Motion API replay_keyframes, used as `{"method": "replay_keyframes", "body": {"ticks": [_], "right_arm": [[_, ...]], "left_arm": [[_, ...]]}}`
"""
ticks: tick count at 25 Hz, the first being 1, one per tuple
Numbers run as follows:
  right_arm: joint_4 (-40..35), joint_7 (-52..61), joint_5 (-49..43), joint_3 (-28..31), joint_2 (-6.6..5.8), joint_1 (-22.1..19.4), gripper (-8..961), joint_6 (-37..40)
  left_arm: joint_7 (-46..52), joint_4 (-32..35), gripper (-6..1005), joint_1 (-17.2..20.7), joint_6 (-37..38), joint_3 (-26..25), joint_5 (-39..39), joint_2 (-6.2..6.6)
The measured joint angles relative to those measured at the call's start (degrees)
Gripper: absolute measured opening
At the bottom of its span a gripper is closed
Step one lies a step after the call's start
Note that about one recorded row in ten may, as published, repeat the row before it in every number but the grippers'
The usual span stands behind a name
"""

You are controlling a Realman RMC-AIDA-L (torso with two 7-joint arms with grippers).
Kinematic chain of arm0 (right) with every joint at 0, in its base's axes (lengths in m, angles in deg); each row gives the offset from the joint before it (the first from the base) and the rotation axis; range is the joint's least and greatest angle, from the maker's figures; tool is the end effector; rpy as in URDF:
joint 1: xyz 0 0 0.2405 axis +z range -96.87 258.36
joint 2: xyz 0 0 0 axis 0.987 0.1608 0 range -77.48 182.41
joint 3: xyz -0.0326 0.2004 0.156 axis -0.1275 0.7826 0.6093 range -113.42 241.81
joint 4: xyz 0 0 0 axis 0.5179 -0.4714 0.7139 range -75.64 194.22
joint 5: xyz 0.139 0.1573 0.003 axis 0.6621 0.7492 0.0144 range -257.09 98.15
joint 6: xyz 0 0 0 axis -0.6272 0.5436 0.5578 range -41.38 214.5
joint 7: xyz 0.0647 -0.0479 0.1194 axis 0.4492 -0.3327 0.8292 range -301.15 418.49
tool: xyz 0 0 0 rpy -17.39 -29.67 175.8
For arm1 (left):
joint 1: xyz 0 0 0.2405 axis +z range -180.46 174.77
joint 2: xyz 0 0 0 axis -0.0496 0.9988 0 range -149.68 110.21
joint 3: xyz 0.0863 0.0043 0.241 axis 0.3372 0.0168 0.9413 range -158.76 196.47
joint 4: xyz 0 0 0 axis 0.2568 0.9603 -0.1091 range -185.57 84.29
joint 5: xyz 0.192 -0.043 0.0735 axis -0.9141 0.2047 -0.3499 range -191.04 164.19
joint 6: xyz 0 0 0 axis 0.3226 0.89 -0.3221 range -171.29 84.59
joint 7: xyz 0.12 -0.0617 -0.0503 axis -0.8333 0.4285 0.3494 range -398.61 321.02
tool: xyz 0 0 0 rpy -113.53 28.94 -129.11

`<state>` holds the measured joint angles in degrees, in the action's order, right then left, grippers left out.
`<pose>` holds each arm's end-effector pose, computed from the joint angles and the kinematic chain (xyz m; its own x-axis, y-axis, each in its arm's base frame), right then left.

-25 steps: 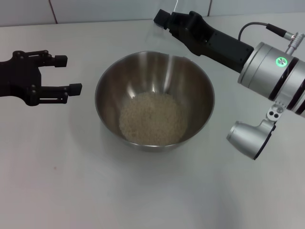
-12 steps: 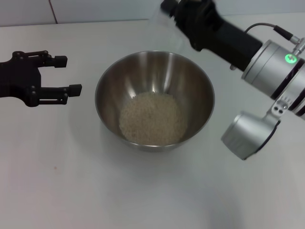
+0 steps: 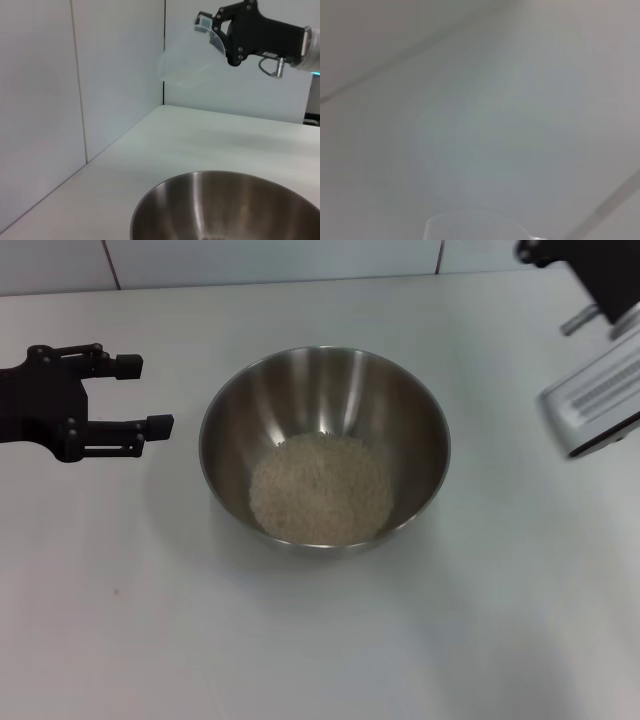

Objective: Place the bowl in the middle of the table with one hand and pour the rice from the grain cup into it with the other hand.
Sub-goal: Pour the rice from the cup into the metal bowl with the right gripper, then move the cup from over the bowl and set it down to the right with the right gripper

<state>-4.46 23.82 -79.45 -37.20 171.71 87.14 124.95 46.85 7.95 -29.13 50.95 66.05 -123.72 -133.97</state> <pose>0.2088 0.3480 0.0282 0.9197 0.3869 0.0668 0.0870 -0.0348 -0.9956 -0.2413 0.3392 0.0745 0.9123 0.1543 0.3793 0.2717 -0.9211 -0.2790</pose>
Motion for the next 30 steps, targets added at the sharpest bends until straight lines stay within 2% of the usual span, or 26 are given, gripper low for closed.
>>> {"method": "replay_keyframes", "body": {"ticks": [1,3,4,8,9,10,11,13,14,15,16,18,21,25,28,29,30], "right_arm": [[0.0,0.0,0.0,0.0,0.0,0.0,86,0.0],[1.6,7.2,0.0,2.0,-0.07,-0.1,87,-0.1],[3.6,14.3,-0.2,3.3,-0.19,-0.1,88,-0.1],[6.0,23.2,-0.3,4.5,-0.73,-0.1,91,0.1],[7.7,31.6,-1.7,5.1,-1.81,-0.1,91,0.2],[7.7,31.6,-1.7,5.1,-1.81,-0.1,92,0.2],[8.3,36.0,-3.2,5.2,-2.65,0.0,93,0.2],[9.6,47.7,-9.0,5.3,-4.94,0.2,94,0.5],[11.1,60.5,-16.7,5.6,-7.2,0.6,95,1.9],[11.1,60.5,-16.7,5.6,-7.2,0.6,95,1.9],[12.2,66.6,-21.4,6.3,-8.23,0.9,96,3.7],[14.0,76.1,-30.3,9.5,-9.41,1.1,97,7.7],[14.8,85.8,-42.2,16.9,-9.4,0.9,99,11.1],[15.7,90.3,-53.7,25.2,-7.99,0.9,102,13.2],[17.1,93.4,-60.5,29.4,-7.28,2.1,104,14.6],[18.3,97.0,-65.6,31.7,-7.19,3.5,105,15.8],[18.3,97.0,-65.6,31.7,-7.19,3.5,105,15.8]], "left_arm": [[0.0,0.1,808,0.0,0.0,0.0,0.0,-0.06],[0.0,0.2,808,-0.2,0.0,0.0,0.0,-0.25],[0.0,0.2,808,-0.3,0.0,0.1,0.0,-0.35],[0.0,0.3,808,-0.5,0.0,0.2,0.0,-0.38],[0.0,0.3,808,-0.7,0.0,0.3,0.0,-0.42],[0.0,0.3,808,-0.7,0.0,0.3,0.0,-0.42],[0.0,0.4,808,-0.7,0.0,0.4,0.0,-0.44],[0.0,0.5,808,-0.7,0.0,0.4,0.0,-0.47],[0.0,0.6,808,-0.7,0.0,0.4,0.0,-0.51],[0.0,0.9,808,-0.7,0.0,0.5,0.0,-0.6],[0.0,0.9,808,-0.7,0.0,0.5,0.0,-0.64],[0.0,1.0,808,-0.6,0.0,0.5,0.0,-0.67],[0.0,1.0,808,-0.4,0.0,0.5,0.0,-0.67],[0.0,1.0,808,-0.2,0.0,0.5,0.0,-0.68],[0.0,1.0,808,-0.2,0.1,0.6,0.0,-0.72],[0.0,1.1,808,-0.2,0.1,0.6,0.0,-0.73],[0.0,1.1,808,-0.2,0.1,0.6,0.0,-0.73]]}}
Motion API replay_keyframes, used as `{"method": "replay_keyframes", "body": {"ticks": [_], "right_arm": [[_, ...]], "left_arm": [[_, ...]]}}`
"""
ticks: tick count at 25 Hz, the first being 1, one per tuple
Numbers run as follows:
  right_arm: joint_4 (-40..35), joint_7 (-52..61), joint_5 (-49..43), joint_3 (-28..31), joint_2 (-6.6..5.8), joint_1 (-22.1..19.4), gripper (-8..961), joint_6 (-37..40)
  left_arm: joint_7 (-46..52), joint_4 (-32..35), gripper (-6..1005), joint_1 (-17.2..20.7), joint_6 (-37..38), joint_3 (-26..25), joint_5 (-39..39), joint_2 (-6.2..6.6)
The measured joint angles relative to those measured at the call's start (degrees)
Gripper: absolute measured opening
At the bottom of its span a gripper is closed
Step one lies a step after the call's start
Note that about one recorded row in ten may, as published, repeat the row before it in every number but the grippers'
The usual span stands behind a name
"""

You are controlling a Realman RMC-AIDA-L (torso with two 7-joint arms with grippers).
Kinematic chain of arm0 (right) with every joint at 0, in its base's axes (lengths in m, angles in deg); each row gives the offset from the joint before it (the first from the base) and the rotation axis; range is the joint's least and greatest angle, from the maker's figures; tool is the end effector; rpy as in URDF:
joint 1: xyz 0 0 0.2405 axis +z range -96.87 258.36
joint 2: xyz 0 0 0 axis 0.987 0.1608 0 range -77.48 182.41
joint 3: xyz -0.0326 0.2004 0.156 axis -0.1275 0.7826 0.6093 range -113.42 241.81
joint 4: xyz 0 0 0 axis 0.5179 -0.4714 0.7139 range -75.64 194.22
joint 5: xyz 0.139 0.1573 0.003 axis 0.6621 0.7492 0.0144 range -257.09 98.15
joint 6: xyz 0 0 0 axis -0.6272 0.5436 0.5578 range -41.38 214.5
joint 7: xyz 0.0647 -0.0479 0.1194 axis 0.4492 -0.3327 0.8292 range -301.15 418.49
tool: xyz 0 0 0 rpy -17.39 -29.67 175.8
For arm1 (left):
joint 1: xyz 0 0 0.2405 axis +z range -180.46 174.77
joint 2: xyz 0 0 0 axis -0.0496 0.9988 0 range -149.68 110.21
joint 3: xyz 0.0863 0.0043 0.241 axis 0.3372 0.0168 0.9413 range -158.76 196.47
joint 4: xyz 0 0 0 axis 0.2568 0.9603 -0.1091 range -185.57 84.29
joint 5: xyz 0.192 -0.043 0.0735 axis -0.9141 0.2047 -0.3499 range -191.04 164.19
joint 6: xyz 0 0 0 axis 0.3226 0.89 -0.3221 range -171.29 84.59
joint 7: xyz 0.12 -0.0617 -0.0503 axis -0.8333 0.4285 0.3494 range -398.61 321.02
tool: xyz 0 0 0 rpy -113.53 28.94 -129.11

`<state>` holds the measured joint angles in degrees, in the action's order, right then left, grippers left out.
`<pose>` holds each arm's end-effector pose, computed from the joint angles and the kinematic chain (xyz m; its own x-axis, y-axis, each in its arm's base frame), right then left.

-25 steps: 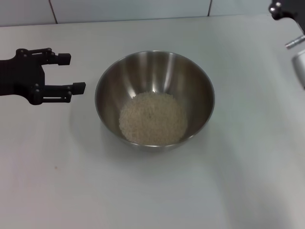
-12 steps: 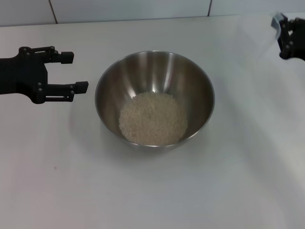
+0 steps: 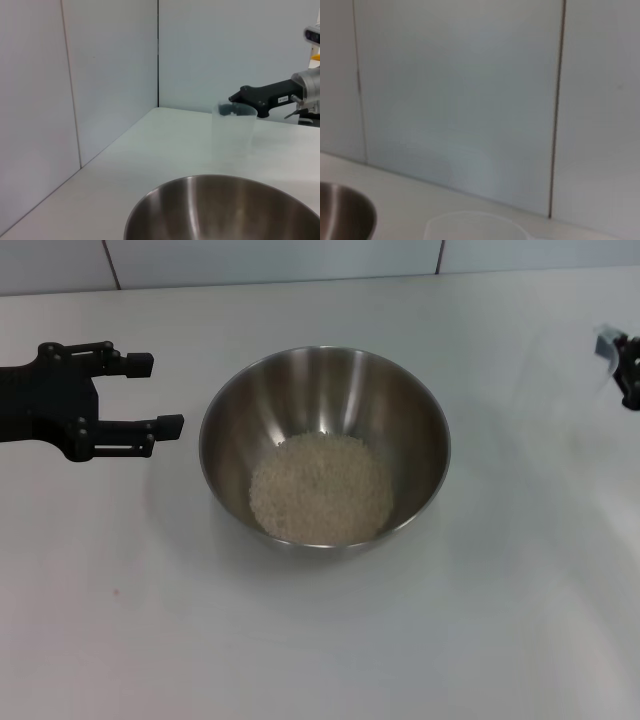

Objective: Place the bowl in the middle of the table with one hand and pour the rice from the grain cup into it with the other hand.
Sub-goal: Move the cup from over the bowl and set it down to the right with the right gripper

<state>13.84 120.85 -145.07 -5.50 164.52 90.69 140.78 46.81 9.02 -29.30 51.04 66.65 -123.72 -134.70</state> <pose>0.3392 0.3288 0.0656 0.8048 -0.1742 -0.5674 -0.5698 -0.4942 -0.6566 -0.2351 0.3394 0.0707 0.9160 0.1367 0.3772 0.2518 -0.9279 -0.2751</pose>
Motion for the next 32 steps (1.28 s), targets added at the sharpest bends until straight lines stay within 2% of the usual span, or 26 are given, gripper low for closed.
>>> {"method": "replay_keyframes", "body": {"ticks": [4,9,17,27,32], "right_arm": [[2.8,3.2,-7.6,4.0,0.16,2.9,108,2.4],[5.8,3.2,-9.6,4.9,0.34,5.4,111,3.6],[6.6,3.0,-9.7,5.0,1.13,5.7,116,1.8],[6.7,2.7,-13.3,5.9,3.15,6.1,123,-6.2],[7.5,0.8,-13.5,6.3,3.5,6.6,126,-7.1]], "left_arm": [[0.0,0.0,808,0.0,0.0,0.0,0.0,0.0],[0.0,0.0,808,0.0,0.0,0.7,0.0,0.0],[0.0,0.0,808,0.0,0.1,0.7,0.0,-0.05],[0.0,0.0,808,0.0,0.1,0.7,-0.4,-0.22],[0.0,0.0,808,-0.3,0.0,0.7,-1.5,-0.56]]}}
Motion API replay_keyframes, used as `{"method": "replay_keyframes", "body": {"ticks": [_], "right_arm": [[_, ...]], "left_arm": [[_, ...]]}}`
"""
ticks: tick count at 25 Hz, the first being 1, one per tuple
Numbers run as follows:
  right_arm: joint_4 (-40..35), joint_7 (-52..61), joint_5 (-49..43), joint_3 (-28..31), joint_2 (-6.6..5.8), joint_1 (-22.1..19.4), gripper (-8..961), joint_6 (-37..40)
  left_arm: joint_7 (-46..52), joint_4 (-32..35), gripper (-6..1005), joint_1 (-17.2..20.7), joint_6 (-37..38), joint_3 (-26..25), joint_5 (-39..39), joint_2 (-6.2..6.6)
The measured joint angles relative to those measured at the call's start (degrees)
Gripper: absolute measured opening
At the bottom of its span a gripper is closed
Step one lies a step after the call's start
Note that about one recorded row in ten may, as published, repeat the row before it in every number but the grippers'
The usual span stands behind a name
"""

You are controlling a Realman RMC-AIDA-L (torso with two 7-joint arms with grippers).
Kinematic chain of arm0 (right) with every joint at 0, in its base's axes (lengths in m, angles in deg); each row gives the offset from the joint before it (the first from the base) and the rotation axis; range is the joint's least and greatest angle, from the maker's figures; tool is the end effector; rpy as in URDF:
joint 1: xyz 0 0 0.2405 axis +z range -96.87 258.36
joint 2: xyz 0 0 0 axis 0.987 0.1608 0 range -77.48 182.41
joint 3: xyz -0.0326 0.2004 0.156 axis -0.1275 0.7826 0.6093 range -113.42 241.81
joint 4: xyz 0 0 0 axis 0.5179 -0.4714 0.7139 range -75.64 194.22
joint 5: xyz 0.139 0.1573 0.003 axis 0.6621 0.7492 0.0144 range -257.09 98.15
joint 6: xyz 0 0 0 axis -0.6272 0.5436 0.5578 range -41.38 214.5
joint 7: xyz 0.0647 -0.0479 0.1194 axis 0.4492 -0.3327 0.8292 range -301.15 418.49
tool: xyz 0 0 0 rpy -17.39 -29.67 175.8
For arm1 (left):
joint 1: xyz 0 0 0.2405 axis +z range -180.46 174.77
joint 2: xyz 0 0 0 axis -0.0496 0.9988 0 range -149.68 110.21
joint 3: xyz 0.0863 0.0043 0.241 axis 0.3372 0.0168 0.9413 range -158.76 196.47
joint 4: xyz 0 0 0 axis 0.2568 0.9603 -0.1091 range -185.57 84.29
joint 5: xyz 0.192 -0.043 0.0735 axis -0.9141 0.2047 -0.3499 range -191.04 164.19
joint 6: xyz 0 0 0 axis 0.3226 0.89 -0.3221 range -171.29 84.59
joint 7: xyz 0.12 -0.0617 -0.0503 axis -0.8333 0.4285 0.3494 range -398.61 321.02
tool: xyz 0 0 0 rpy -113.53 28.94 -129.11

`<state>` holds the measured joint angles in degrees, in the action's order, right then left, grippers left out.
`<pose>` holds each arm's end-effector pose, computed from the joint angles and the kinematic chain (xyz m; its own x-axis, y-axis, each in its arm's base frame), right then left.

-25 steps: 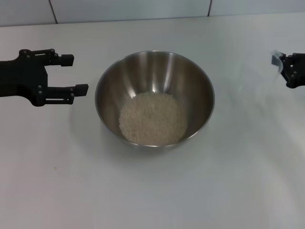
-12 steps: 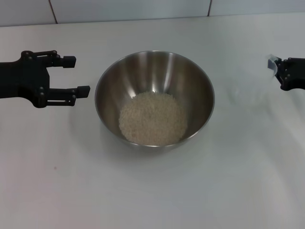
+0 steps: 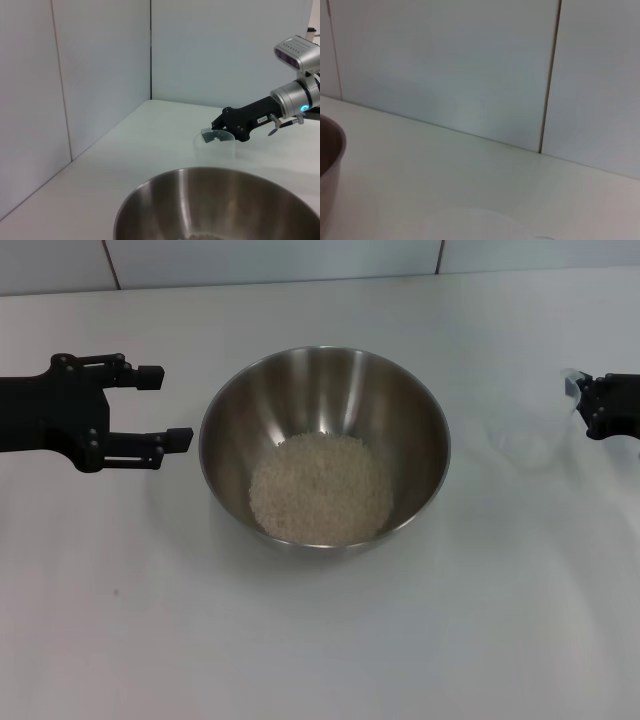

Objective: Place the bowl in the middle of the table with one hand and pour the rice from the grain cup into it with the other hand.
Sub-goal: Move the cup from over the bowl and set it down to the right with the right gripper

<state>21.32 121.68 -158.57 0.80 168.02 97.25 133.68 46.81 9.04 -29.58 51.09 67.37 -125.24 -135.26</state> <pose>0.3552 0.3450 0.0299 0.8270 -0.3134 -0.4667 -0.5621 -0.4664 -0.6830 -0.2343 0.3383 0.0634 0.9236 0.1431 0.3555 0.2440 -0.9350 -0.2575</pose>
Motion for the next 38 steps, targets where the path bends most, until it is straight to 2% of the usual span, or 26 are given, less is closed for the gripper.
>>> {"method": "replay_keyframes", "body": {"ticks": [8,22,26,31,38], "right_arm": [[0.2,-3.7,0.0,2.0,1.16,0.1,132,0.0],[0.2,-3.9,0.0,2.2,1.12,-0.8,141,1.0],[0.2,-3.9,0.1,2.7,1.12,-1.5,213,3.1],[0.2,-3.3,0.4,7.2,1.9,-2.4,283,5.0],[-0.3,-2.1,0.6,7.5,1.98,-4.7,375,6.7]], "left_arm": [[0.0,0.0,808,-0.2,-0.1,0.0,-0.1,-0.05],[0.0,0.1,808,-0.2,-0.2,0.0,-0.1,-0.05],[0.0,0.2,808,-0.2,-0.2,0.0,-0.1,-0.05],[0.1,0.6,808,-0.2,-0.2,0.0,-0.1,-0.1],[0.3,0.7,808,-0.2,-0.1,0.0,-0.1,-0.13]]}}
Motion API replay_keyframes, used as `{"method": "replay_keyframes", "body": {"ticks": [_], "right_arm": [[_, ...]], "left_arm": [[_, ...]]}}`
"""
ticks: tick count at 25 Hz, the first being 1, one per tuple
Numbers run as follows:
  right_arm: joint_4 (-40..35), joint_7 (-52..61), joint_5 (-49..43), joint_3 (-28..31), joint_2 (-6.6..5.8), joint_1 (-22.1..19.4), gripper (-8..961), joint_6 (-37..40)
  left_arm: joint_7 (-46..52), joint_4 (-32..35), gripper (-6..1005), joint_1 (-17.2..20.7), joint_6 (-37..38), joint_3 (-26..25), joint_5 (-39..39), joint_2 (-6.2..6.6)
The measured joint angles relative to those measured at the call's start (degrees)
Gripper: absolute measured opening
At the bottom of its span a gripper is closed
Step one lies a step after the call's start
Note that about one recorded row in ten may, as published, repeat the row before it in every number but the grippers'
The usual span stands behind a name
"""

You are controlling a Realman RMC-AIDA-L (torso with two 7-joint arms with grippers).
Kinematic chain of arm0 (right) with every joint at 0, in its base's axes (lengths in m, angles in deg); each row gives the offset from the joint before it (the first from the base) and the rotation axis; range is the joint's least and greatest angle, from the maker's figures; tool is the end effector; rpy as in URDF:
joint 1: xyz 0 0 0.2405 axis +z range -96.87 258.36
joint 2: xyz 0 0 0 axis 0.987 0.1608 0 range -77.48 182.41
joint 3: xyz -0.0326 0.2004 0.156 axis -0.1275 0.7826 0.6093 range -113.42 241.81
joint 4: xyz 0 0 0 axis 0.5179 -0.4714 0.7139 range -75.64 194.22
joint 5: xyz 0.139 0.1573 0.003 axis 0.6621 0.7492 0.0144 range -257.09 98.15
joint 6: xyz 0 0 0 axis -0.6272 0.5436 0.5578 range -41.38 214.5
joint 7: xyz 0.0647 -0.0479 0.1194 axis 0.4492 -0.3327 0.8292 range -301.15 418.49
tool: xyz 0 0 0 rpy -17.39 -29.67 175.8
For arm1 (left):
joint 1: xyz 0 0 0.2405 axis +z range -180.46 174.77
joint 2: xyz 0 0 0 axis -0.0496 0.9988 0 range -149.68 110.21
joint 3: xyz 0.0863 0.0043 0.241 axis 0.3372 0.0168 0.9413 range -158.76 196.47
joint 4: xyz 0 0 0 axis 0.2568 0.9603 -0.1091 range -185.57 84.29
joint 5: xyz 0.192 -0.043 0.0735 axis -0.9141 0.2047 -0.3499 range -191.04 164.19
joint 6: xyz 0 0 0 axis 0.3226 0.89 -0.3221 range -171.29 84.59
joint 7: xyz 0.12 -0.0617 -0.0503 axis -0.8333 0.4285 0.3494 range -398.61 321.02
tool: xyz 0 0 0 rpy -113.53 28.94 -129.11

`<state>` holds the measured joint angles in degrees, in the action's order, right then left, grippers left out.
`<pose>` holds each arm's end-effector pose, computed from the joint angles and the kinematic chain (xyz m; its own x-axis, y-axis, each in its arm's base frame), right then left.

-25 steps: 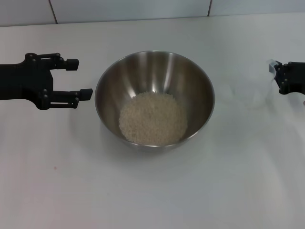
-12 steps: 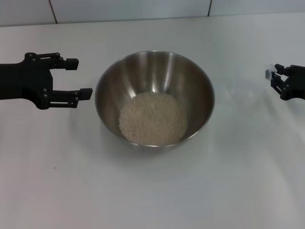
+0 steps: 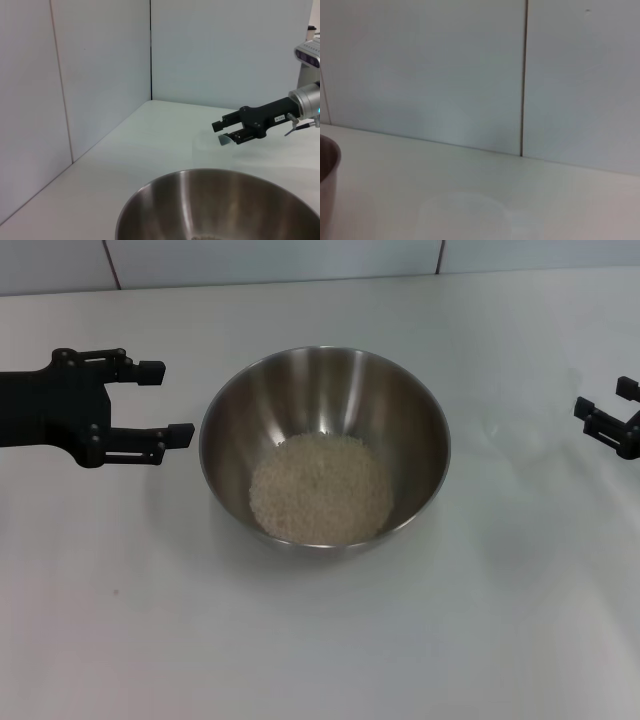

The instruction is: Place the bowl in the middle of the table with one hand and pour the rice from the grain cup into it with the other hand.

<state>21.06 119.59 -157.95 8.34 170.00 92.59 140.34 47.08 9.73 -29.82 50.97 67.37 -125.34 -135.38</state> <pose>0.3720 0.3131 0.0380 0.7704 -0.3016 -0.5618 -0.6369 -0.4046 -0.6562 -0.2313 0.3401 0.0645 0.9260 0.1347 0.3527 0.2366 -0.9350 -0.2642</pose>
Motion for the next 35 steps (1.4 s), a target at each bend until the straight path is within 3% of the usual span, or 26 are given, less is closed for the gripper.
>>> {"method": "replay_keyframes", "body": {"ticks": [8,12,15,19,23,30,35], "right_arm": [[-0.8,0.9,0.0,0.0,0.36,-2.5,678,3.2],[-5.8,0.9,0.0,0.1,1.69,-5.5,678,5.6],[-9.9,1.8,0.1,0.2,1.76,-7.1,678,10.9],[-15.1,8.6,-2.0,2.9,0.41,-7.1,678,23.2],[-21.4,21.1,-11.7,7.8,-2.7,-3.8,678,35.8],[-31.0,33.4,-25.9,11.1,-3.53,0.6,679,46.6],[-33.9,34.0,-28.8,15.0,-2.66,2.4,679,52.2]], "left_arm": [[0.2,0.2,808,0.0,0.2,0.0,-0.5,-0.18],[0.2,0.2,808,0.0,0.2,0.0,-0.5,-0.19],[0.2,0.3,808,0.3,1.3,-0.3,-0.2,-0.19],[0.2,0.6,808,0.5,2.8,-0.6,0.0,-0.27],[0.1,0.8,808,1.0,4.5,-1.6,0.1,-0.45],[-0.2,0.8,808,1.6,8.3,-4.8,0.1,-0.75],[-0.5,0.6,808,2.4,9.7,-5.6,0.1,-0.65]]}}
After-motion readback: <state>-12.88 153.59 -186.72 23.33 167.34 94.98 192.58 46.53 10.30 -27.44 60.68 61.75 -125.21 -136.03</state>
